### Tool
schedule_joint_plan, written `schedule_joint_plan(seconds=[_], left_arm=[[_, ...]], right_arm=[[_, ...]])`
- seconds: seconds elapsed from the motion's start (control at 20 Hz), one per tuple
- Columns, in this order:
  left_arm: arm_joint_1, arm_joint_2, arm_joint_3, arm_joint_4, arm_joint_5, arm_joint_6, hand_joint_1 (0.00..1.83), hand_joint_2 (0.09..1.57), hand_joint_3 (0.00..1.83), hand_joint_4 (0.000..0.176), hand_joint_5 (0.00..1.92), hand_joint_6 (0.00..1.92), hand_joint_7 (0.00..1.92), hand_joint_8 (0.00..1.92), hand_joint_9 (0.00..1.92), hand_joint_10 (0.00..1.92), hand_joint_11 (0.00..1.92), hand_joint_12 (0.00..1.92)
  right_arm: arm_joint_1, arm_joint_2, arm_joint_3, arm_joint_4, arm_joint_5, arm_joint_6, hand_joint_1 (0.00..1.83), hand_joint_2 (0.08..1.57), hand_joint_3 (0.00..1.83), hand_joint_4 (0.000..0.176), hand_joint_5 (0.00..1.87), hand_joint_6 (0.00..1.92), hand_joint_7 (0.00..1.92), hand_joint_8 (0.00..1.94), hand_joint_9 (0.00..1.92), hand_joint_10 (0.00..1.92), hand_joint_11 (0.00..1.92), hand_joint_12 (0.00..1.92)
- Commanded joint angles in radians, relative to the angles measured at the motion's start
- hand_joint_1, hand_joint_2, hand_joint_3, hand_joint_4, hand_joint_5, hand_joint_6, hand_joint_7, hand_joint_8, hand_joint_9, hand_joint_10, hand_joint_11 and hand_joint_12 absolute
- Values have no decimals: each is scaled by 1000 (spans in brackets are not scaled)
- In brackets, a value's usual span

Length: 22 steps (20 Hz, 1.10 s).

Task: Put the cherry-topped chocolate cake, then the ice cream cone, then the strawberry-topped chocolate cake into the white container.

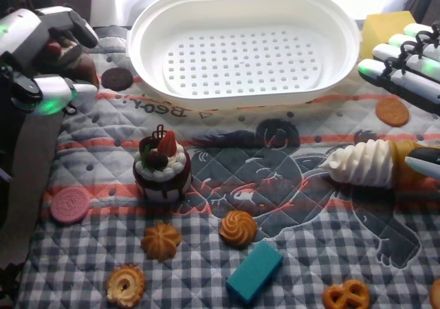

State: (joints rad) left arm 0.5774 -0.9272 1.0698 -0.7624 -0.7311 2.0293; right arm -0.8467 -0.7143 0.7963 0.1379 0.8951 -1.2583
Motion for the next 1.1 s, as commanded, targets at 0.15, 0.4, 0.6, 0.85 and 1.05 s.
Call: schedule_joint_plan(seconds=[0.15,0.4,0.6,0.85,1.05], left_arm=[[-11,-4,8,34,-89,-5,1422,1273,3,0,419,974,533,1560,618,1597,388,1749],[-25,-13,8,53,-79,-5,1258,1323,6,0,513,1492,574,1677,599,1719,535,1918],[-36,-14,-1,72,-85,-5,1157,1329,2,0,557,1468,623,1727,566,1864,671,1921],[-89,-21,1,106,-70,-5,1106,1355,5,0,564,1589,523,1722,451,1778,493,1921],[-199,-78,60,137,17,-5,1080,1347,0,19,568,1578,582,1682,437,1822,464,1921]], right_arm=[[2,3,2,3,122,-4,592,1339,2,0,0,0,0,0,0,0,0,0],[1,0,3,5,123,-4,591,1335,0,0,0,0,0,0,0,0,1,0],[1,0,3,5,125,-4,600,1332,0,0,0,0,0,0,0,0,0,0],[0,-1,3,5,127,-4,617,1330,0,0,0,0,0,0,0,0,0,0],[0,-6,6,5,128,-4,570,1337,2,0,0,0,0,0,0,0,7,3]])
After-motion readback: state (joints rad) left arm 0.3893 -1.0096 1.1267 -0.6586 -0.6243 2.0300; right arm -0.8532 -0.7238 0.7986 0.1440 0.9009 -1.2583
